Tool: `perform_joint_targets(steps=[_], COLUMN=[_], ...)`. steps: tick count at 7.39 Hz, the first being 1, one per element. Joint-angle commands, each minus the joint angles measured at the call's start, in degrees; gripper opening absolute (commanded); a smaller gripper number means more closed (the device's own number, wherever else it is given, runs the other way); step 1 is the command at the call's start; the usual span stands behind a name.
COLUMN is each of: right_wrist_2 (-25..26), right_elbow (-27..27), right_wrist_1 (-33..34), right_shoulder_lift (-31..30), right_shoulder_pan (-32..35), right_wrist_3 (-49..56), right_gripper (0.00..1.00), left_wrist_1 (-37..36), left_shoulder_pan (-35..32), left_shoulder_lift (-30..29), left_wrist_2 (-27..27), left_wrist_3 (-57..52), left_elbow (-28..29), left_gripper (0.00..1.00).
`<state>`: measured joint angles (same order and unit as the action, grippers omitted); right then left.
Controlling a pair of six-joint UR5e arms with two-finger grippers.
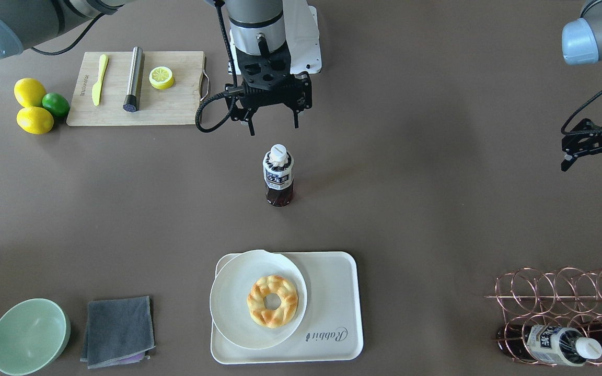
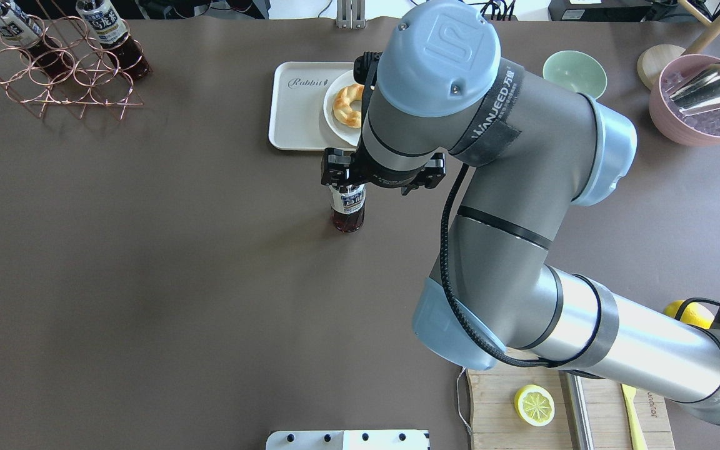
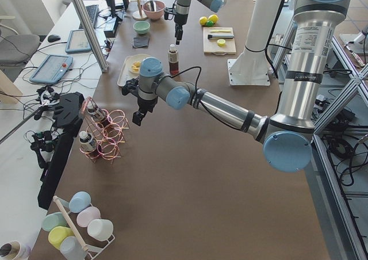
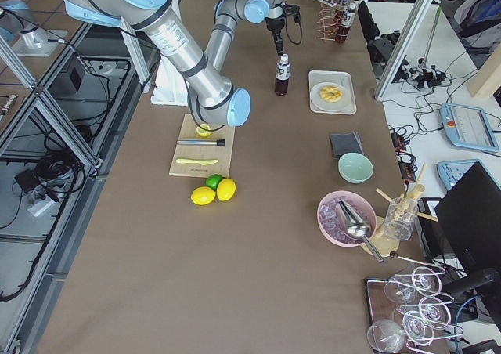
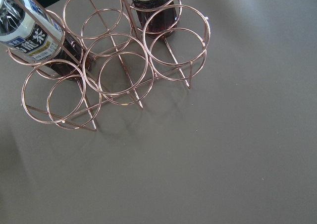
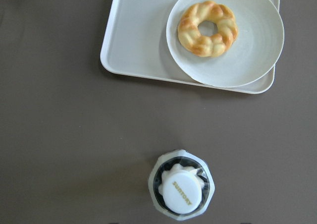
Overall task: Place tea on tray
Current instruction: 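Lower the right gripper and grasp the tea bottle by its cap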
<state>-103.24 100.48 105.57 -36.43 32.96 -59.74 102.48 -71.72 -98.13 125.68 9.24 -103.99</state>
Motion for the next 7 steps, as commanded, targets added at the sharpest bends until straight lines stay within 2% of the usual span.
perform_joint_targets(steps=[1, 3, 5, 7], right_wrist_2=[2.42, 2.52, 1.9, 1.9], right_elbow=[-6.77, -8.1, -6.97, -6.88], right_wrist_1=[-3.18, -5.63, -5.46, -5.46], right_shoulder_lift=[2.24, 1.8, 0.84, 0.22], right_shoulder_pan=[0.44, 0.61, 0.7, 0.35], right_wrist_3=[0.86, 0.86, 0.07, -0.02], right_gripper=[0.82, 0.8, 0.77, 0.68], left_wrist_1=[0.0, 0.0, 0.09, 0.0], left_shoulder_pan=[0.0, 0.0, 0.0, -0.26], left_shoulder_lift=[-0.13, -0.21, -0.39, -0.57], left_wrist_2=[0.0, 0.0, 0.0, 0.0], left_wrist_3=[0.07, 0.07, 0.16, 0.25], left_elbow=[0.45, 0.36, 0.36, 0.36], left_gripper=[0.98, 0.98, 0.98, 0.98])
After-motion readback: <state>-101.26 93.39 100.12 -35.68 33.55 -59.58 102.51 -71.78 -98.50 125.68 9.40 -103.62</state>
